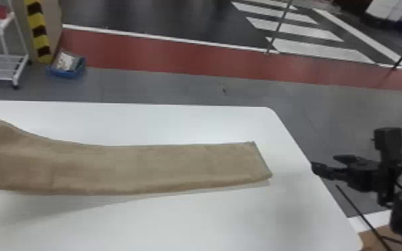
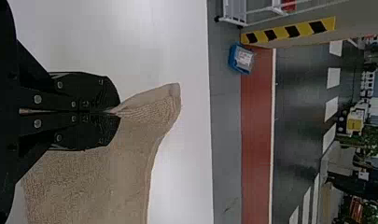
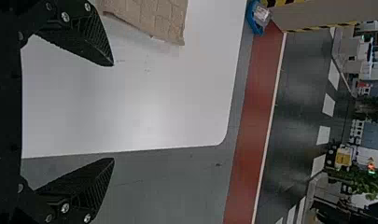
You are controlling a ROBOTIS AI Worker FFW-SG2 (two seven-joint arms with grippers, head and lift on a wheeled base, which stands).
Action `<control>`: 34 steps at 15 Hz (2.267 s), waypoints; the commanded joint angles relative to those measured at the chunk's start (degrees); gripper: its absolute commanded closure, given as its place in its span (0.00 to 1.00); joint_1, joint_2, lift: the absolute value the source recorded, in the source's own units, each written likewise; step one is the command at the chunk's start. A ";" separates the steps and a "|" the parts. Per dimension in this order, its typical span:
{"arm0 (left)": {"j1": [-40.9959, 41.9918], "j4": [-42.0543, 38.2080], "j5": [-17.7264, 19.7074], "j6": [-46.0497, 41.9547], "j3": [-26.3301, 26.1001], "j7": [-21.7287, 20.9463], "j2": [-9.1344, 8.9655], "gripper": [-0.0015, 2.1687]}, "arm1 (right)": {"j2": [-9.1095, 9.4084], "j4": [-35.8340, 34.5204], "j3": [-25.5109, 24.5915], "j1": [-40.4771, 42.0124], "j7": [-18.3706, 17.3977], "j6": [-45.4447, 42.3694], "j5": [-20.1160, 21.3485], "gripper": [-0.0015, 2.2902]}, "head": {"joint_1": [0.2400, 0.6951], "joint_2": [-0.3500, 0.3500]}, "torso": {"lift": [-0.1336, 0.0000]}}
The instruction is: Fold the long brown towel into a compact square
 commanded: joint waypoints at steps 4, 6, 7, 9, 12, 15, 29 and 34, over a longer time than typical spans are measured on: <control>-0.40 6.64 3.19 -9.87 7.14 -1.74 6.38 0.80 | 2.89 -3.65 -0.53 1.68 0.00 2.43 1.01 0.08 | 1.00 0.18 | 0.07; -0.13 6.55 4.24 -9.87 8.02 -3.06 7.08 0.80 | 4.13 -5.23 -0.53 2.30 0.00 3.66 1.45 0.08 | 1.00 0.25 | 0.07; 0.39 5.14 4.68 -9.51 7.49 -3.41 6.99 0.80 | 4.56 -5.76 -0.27 2.39 0.00 4.36 1.89 0.08 | 1.00 0.26 | 0.07; 1.45 -0.92 4.86 -4.42 4.06 -2.89 6.20 0.80 | 5.36 -7.08 -0.27 2.65 0.09 5.24 2.24 0.08 | 1.00 0.27 | 0.07; 1.54 -9.27 0.90 7.18 -6.75 -1.65 6.02 0.80 | 6.32 -8.05 -0.80 4.23 0.44 5.24 2.24 0.08 | 1.00 0.20 | 0.07; -1.45 -12.87 -3.84 15.62 -17.56 0.81 3.74 0.80 | 6.41 -9.10 -2.55 5.90 0.88 4.89 1.18 0.08 | 1.00 0.10 | 0.07; -11.74 -0.13 -17.55 19.38 -42.61 9.24 -2.83 0.80 | 6.76 -8.57 -4.13 8.80 0.79 1.37 -0.31 0.08 | 1.00 0.00 | 0.07; -11.74 0.75 -16.32 19.38 -45.77 9.68 -2.83 0.80 | 6.59 -7.69 -4.57 8.71 0.62 1.02 -0.31 0.08 | 1.00 0.00 | 0.07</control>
